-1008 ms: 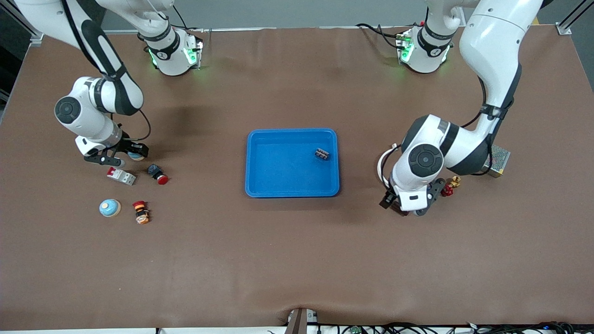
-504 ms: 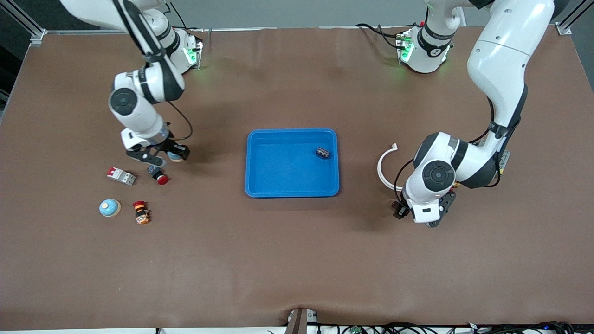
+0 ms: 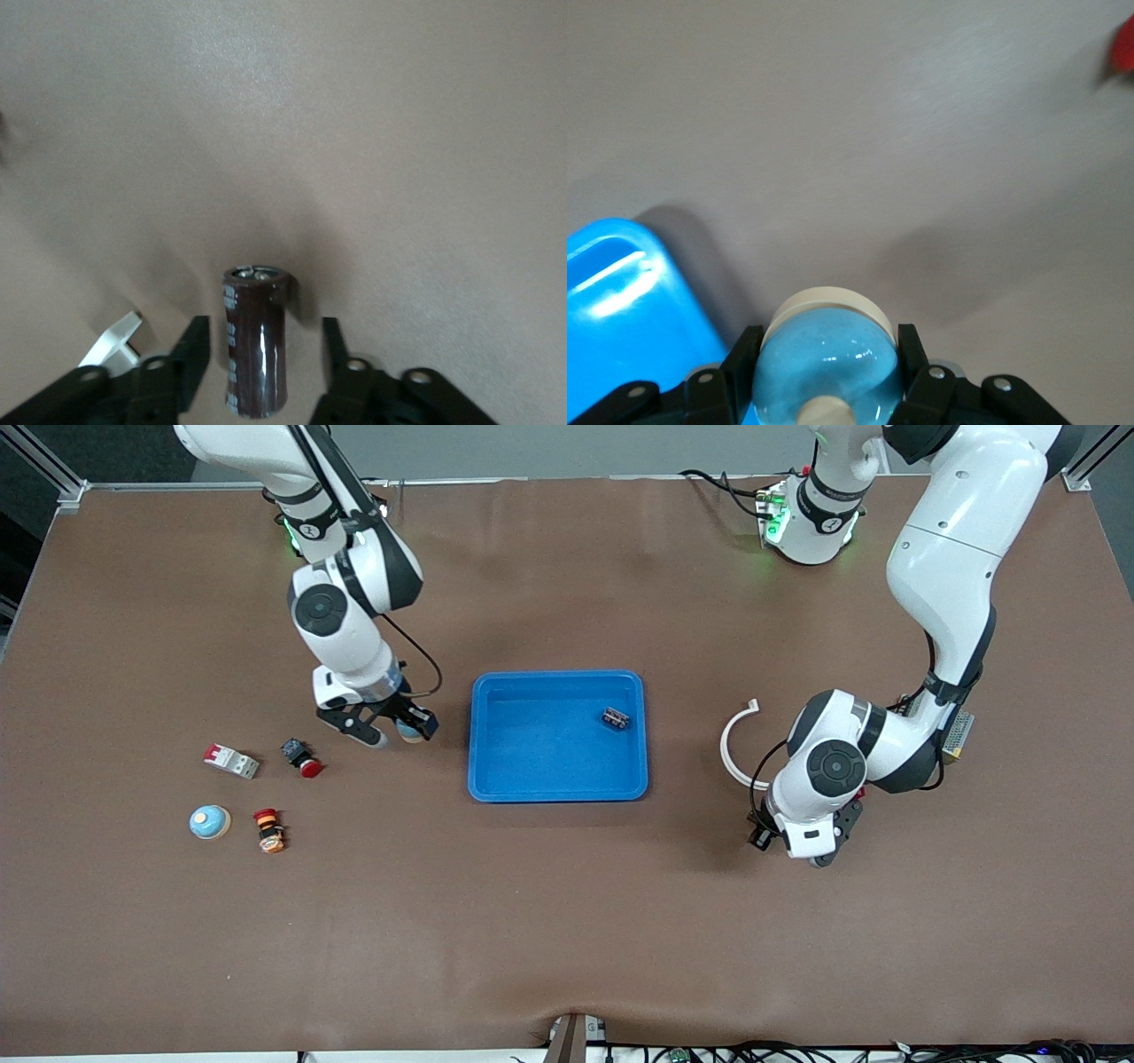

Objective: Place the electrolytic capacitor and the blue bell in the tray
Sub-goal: 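Lower the bell into the tray while the left gripper carries the capacitor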

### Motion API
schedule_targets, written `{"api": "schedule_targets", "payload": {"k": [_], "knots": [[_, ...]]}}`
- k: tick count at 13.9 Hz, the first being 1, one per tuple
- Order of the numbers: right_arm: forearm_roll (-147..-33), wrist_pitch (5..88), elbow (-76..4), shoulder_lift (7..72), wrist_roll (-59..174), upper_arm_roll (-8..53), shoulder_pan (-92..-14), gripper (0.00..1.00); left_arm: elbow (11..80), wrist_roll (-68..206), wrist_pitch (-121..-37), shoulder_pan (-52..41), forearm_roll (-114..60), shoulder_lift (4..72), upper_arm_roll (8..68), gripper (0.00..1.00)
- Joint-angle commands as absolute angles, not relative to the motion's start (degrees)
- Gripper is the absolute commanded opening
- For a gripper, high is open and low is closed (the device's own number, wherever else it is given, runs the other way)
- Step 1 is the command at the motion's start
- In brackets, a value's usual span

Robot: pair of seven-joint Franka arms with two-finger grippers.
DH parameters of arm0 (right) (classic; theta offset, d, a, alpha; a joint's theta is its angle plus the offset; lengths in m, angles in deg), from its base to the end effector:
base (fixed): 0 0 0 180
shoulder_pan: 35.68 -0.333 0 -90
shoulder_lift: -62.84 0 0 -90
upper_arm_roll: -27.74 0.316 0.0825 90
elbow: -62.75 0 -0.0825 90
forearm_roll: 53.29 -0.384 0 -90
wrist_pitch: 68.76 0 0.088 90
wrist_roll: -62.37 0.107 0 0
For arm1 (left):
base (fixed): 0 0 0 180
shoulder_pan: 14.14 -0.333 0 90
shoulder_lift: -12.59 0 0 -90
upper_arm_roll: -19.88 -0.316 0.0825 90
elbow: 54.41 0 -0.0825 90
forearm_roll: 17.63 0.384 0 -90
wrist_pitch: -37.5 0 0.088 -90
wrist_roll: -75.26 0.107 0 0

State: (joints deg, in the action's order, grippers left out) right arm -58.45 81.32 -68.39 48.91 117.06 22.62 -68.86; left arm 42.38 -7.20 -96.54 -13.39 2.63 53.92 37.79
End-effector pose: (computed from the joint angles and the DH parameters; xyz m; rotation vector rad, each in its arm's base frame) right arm 0.4782 0.2523 0.2539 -2.9517 0.8126 -0.0751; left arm 0.6460 -0.1904 0.1910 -2.7653 -1.3934 -0.0313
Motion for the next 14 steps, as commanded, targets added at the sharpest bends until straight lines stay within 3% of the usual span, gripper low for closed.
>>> {"api": "schedule_targets", "payload": {"k": [1,2,8,14], "knots": [[-59.3,75.4,-55.5,39.8,126.1,21.8,-72.7,0.00,41.3,-7.9,-97.2,-13.2,3.7,54.6,37.6,0.12],[-59.3,73.3,-51.2,37.1,128.6,21.8,-73.6,0.00,41.3,-8.0,-97.2,-13.2,3.7,54.4,37.6,0.02],[-59.4,66.3,-33.2,24.6,136.5,21.8,-75.1,0.00,41.6,-12.4,-95.7,-12.0,3.7,51.2,38.4,0.00],[-59.4,66.4,-32.8,22.8,139.4,21.8,-77.8,0.00,41.3,-16.7,-92.8,-8.1,2.8,48.3,39.4,0.00]]}}
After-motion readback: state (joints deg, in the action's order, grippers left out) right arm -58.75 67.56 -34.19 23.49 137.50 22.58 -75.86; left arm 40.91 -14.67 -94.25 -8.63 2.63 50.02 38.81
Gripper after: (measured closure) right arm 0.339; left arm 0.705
